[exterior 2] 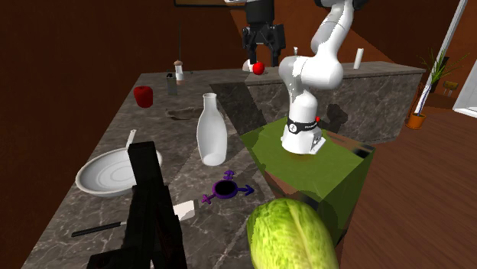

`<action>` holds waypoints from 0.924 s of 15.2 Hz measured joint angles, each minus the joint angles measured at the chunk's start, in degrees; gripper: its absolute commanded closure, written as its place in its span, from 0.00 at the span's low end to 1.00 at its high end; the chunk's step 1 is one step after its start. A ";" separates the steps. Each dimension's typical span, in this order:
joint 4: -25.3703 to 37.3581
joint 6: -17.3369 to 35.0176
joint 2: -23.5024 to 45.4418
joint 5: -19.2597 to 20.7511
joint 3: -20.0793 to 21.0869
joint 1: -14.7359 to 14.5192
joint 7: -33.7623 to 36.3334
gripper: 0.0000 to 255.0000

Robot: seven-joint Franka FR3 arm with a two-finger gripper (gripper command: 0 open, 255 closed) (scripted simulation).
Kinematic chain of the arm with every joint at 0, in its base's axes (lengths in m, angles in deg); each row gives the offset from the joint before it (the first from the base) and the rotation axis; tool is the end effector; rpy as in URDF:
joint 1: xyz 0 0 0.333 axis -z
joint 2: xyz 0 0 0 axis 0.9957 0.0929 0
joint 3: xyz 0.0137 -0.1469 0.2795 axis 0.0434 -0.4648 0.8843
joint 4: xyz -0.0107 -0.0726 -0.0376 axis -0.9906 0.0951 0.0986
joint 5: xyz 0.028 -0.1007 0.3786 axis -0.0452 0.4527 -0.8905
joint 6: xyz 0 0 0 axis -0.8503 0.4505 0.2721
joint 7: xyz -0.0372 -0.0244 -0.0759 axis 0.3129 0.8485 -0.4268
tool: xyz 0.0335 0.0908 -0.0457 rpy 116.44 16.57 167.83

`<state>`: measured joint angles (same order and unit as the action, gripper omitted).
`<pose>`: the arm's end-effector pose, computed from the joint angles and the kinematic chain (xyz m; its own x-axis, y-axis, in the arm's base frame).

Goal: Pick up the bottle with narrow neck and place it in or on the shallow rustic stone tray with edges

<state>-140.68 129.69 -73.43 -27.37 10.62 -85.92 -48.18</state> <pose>0.2973 0.0026 0.5511 0.9890 -0.0967 -0.1119 -0.1042 -0.9926 -0.0629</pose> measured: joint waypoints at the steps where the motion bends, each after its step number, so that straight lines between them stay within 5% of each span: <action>1: 0.00 0.00 0.00 0.00 0.00 0.00 0.00 0.00; 14: 3.25 16.67 19.06 9.11 -7.78 2.82 -12.14 0.00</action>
<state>-137.43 146.36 -54.37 -18.26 2.85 -83.10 -60.32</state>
